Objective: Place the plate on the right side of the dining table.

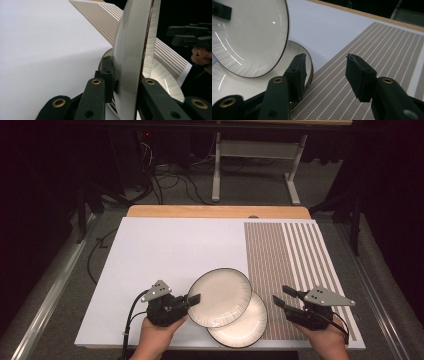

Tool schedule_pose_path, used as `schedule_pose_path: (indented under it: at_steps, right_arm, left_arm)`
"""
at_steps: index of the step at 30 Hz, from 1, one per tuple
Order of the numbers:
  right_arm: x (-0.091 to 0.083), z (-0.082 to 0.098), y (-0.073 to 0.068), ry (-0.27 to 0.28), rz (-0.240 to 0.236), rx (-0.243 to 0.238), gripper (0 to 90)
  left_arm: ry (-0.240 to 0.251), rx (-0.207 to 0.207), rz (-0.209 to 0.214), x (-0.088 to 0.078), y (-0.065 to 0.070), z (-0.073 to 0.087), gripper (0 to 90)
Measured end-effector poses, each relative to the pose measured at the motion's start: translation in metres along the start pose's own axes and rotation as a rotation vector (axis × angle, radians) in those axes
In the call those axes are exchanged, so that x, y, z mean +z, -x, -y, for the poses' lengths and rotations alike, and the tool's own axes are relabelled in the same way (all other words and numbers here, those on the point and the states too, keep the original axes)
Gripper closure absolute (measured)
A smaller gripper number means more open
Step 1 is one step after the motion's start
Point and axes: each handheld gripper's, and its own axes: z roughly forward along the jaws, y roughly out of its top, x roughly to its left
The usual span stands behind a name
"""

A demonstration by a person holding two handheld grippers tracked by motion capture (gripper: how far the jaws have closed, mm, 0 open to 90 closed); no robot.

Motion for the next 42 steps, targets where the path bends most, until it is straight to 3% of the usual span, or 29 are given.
schedule_pose_path:
  at_steps: [2,3,7,9,12,13,15,24,35,42]
  right_arm:
    - [-0.001,0.000,0.001,0.009,0.004,0.004,46.1]
    - [-0.001,0.001,0.003,0.018,0.019,0.004,38.4]
    - [0.000,0.002,0.004,0.013,0.019,0.021,30.1]
    - [0.001,0.003,0.007,0.017,0.016,0.035,20.5]
    - [0.000,0.003,0.007,0.026,0.019,0.051,13.9]
    - [-0.001,0.002,0.006,0.044,0.021,0.055,5.1]
    - [-0.001,0.002,0.005,0.054,0.039,0.051,0.5]
    - [-0.001,0.001,0.003,0.053,0.046,0.056,0.4]
    - [0.014,-0.011,-0.014,0.056,-0.023,0.018,3.0]
    - [0.022,-0.017,-0.022,0.058,-0.031,0.018,4.0]
  left_arm:
    - [0.014,0.014,-0.012,-0.002,-0.001,-0.001,80.2]
    - [0.028,0.034,-0.012,-0.004,-0.002,-0.001,80.2]
    - [0.049,0.066,-0.008,-0.006,-0.005,0.000,80.2]
    - [0.062,0.098,-0.008,-0.009,-0.005,0.000,80.0]
    - [0.062,0.117,-0.015,-0.010,-0.005,0.000,79.6]
    - [0.059,0.139,-0.017,-0.011,-0.005,0.001,79.5]
    - [0.058,0.154,-0.022,-0.012,-0.005,0.001,79.1]
    - [0.059,0.190,-0.021,-0.012,-0.002,0.001,78.9]
    - [0.067,0.202,-0.024,-0.012,-0.001,0.002,78.7]
    - [0.066,0.209,-0.027,-0.012,0.000,0.001,78.8]
